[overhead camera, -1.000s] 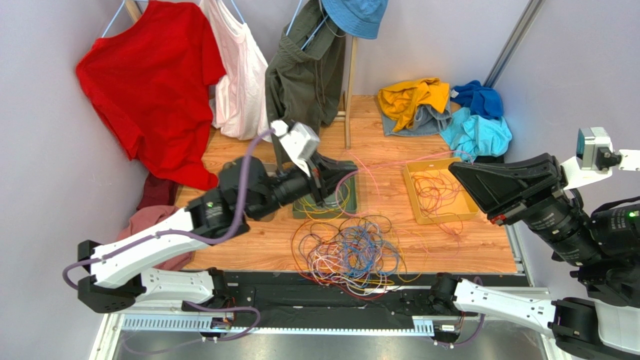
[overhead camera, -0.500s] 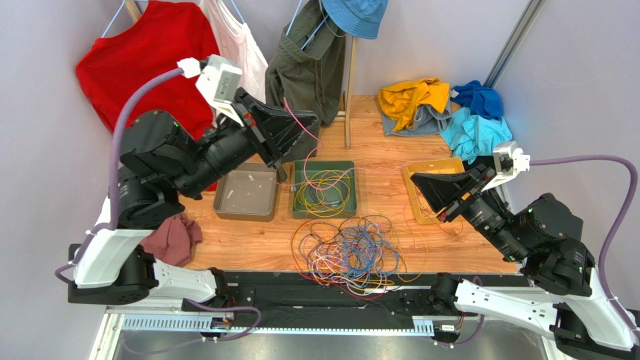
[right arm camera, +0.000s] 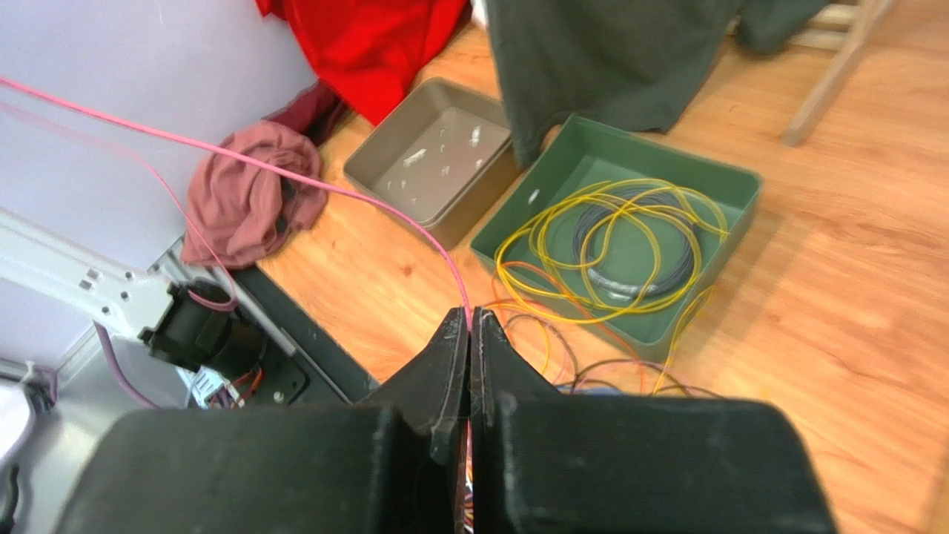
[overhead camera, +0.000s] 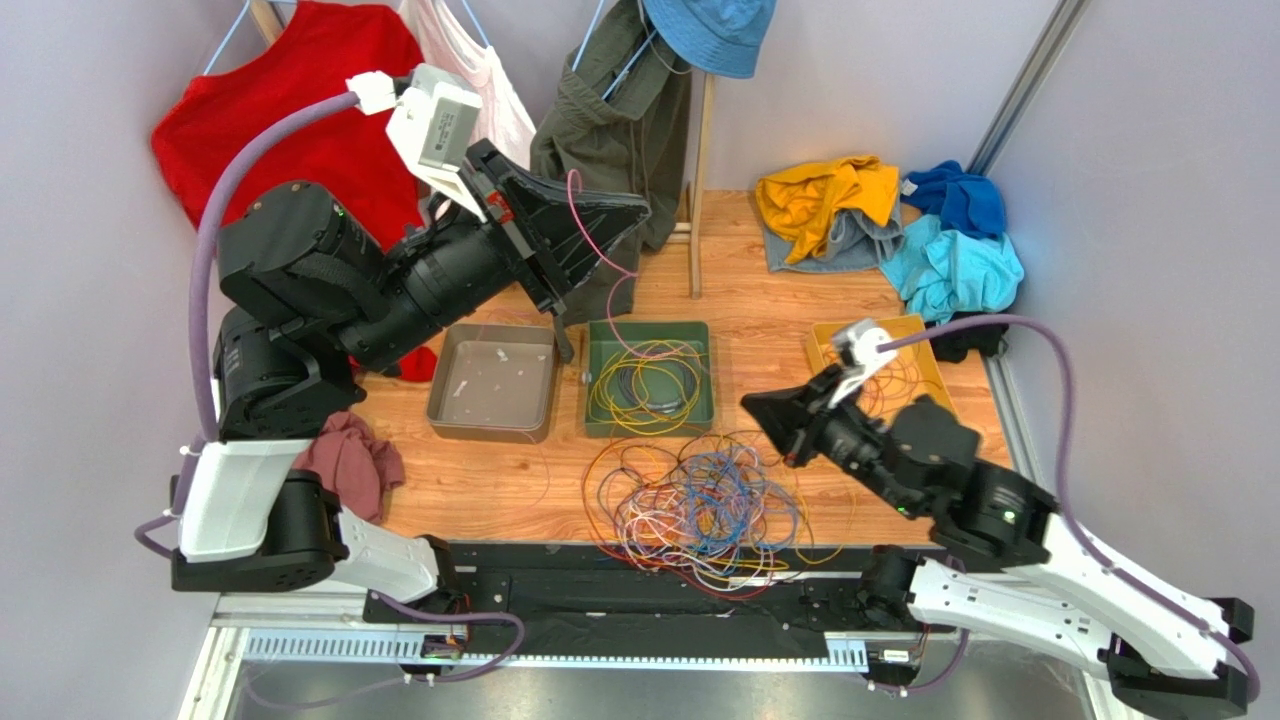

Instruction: Untangle the cables

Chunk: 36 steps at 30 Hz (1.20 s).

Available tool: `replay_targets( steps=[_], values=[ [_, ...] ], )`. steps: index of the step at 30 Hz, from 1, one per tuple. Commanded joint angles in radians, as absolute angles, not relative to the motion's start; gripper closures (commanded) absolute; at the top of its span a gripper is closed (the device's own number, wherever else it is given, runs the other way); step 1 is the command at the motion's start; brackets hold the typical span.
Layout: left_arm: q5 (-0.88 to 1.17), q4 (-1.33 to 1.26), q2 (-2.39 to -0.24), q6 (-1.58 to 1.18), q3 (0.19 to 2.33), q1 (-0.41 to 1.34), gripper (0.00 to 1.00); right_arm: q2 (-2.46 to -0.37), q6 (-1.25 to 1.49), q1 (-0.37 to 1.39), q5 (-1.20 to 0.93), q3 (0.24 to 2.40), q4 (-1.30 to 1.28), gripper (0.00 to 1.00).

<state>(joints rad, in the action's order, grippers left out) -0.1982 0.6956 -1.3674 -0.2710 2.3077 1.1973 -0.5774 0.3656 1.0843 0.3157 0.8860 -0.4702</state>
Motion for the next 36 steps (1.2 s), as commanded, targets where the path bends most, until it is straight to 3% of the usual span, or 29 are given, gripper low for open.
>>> replay_targets(
  steps=[1,2,6,10,18,29,36],
  values=[
    [-0.134,0.718,-1.399,-0.284,2.339,1.2,1.0,-0.638,0.39,1.088,0.175,0.841,-0.261,1.0],
    [-0.123,0.721,-1.402,-0.287,2.341,1.2,1.0,-0.662,0.394,1.088,0.155,0.836,-0.24,1.0],
    [-0.118,0.735,-1.413,-0.296,2.338,1.2,1.0,-0.715,0.408,1.089,0.083,0.833,-0.164,0.65],
    [-0.115,0.745,-1.419,-0.298,2.336,1.2,1.0,-0.724,0.419,1.092,0.061,0.821,-0.124,0.54],
    [-0.094,0.732,-1.44,-0.318,2.333,1.2,1.0,-0.713,0.425,1.106,0.015,0.784,-0.032,0.46],
    [-0.071,0.727,-1.457,-0.333,2.353,1.2,1.0,-0.83,0.355,1.216,-0.008,0.795,0.017,0.45],
    [-0.046,0.729,-1.465,-0.357,2.368,1.2,1.0,-0.896,0.301,1.275,0.144,0.779,0.02,0.44]
  ],
)
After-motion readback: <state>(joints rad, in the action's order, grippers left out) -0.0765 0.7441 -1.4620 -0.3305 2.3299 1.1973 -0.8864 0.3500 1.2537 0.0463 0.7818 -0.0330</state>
